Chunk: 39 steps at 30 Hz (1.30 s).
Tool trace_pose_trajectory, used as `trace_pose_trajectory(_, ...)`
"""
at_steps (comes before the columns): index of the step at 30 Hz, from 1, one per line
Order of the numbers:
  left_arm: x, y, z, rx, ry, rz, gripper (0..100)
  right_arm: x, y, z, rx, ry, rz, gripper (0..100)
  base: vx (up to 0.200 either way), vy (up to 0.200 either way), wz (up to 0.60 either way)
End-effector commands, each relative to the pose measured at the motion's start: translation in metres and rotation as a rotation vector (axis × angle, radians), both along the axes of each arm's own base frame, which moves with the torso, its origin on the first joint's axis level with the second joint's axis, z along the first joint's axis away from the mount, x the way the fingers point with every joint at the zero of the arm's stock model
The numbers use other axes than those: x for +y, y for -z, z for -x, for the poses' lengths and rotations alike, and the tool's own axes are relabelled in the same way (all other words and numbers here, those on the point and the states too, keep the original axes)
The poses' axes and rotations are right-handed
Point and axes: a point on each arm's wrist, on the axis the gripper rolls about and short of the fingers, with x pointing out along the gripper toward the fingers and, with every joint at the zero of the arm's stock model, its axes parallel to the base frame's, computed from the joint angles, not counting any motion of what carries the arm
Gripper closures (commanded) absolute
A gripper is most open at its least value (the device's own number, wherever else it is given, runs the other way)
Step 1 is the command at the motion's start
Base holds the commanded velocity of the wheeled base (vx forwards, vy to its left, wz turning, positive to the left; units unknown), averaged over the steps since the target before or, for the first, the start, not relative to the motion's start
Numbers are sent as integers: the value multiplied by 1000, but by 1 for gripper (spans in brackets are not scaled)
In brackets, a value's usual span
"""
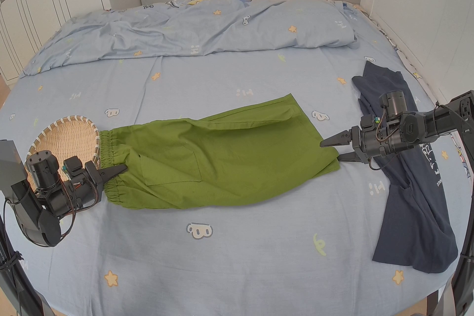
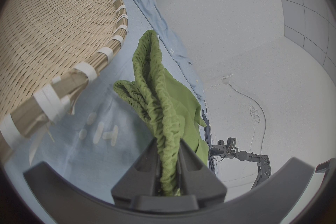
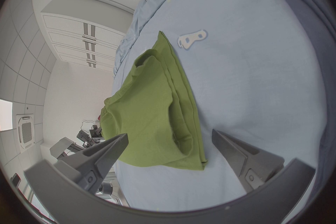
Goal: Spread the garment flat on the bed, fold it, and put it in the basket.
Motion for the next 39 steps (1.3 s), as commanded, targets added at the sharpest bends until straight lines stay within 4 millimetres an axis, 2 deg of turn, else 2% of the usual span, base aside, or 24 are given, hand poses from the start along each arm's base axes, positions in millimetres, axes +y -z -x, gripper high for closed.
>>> trace_pose_trajectory(1,0,-1,0,-3,-2,-1,100,2,14,-7,32,-3,0,0,0,0,0)
trace_pose_trajectory(6,0,0,0,0,-2,-1,100,3,16,-8,43,-10,-2,0,0,0,0)
trace_pose_trajectory(13,-1,0,0,-1,2,-2,100,10,11,-7,74,-83,-116,0,0,0,0)
trace_pose_trajectory(24,-2,1,1,2,3,-2,100,11,19,-13,96,-79,-126,0,0,0,0)
trace_pose_trajectory(25,-2,1,1,2,3,-2,100,11,19,-13,98,-79,-126,100,0,0,0)
trace_pose_trajectory(35,-1,4,0,15,5,0,100,4,27,-17,103,-63,-126,100,0,0,0)
trace_pose_trajectory(39,1,4,0,37,2,4,100,1,27,-10,119,-59,-120,100,0,0,0)
